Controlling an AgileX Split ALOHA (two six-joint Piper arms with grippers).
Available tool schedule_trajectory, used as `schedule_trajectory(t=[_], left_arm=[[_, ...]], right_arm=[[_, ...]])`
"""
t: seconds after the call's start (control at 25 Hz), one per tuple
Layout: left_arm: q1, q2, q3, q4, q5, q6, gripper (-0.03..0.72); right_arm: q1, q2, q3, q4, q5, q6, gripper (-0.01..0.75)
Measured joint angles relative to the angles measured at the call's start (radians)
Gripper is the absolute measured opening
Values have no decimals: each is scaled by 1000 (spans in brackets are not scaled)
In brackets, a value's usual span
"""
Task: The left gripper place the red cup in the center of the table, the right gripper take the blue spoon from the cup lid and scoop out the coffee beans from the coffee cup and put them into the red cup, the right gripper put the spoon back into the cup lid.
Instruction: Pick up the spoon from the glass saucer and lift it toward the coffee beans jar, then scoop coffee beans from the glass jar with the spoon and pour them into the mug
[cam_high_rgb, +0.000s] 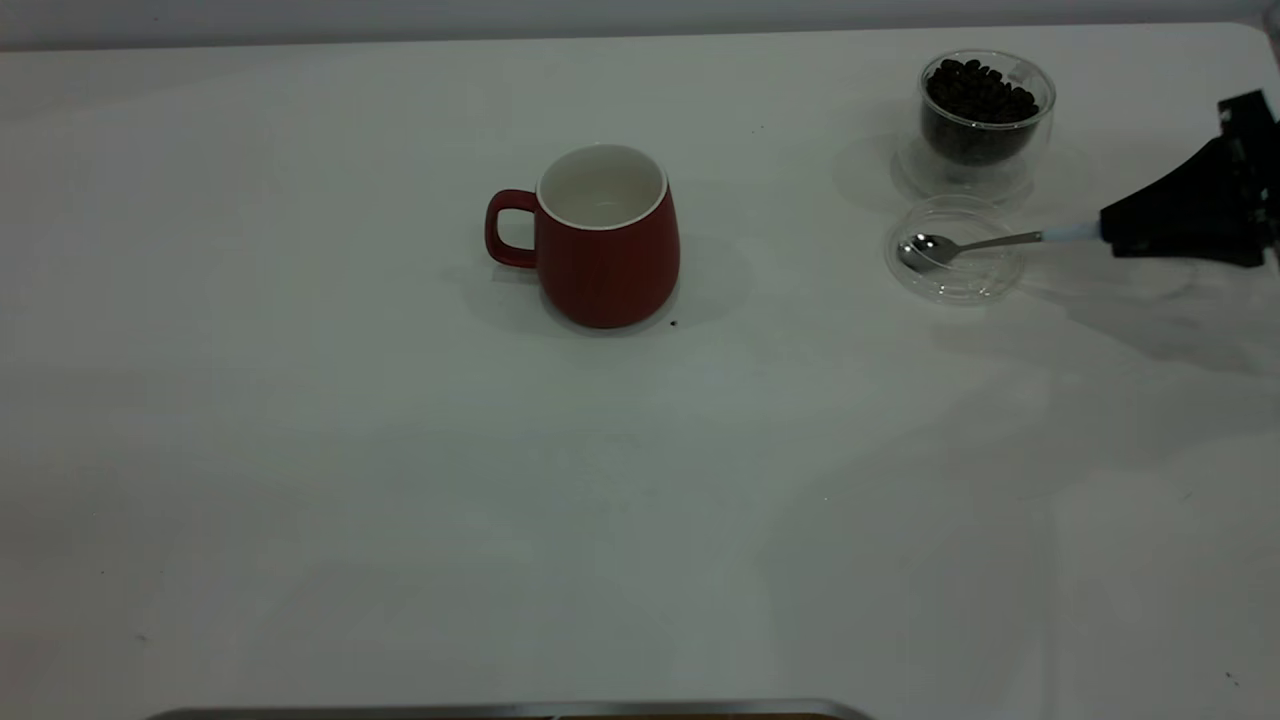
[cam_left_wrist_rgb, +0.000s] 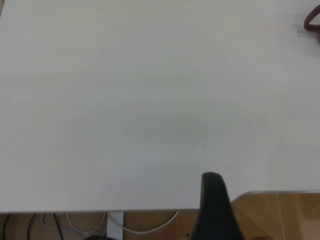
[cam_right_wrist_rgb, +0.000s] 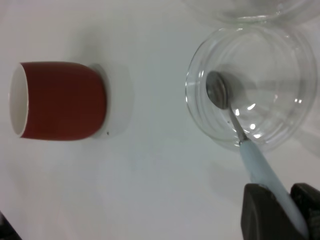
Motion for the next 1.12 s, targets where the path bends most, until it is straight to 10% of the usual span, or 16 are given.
schedule_trajectory(t=[0.68, 1.12], left_arm=[[0, 0, 0, 0, 0, -2, 587], [0, 0, 0, 0, 0, 0, 587]], right_arm=[[3, -239, 2, -189, -20, 243, 113], [68, -274, 3, 202, -146, 148, 113]])
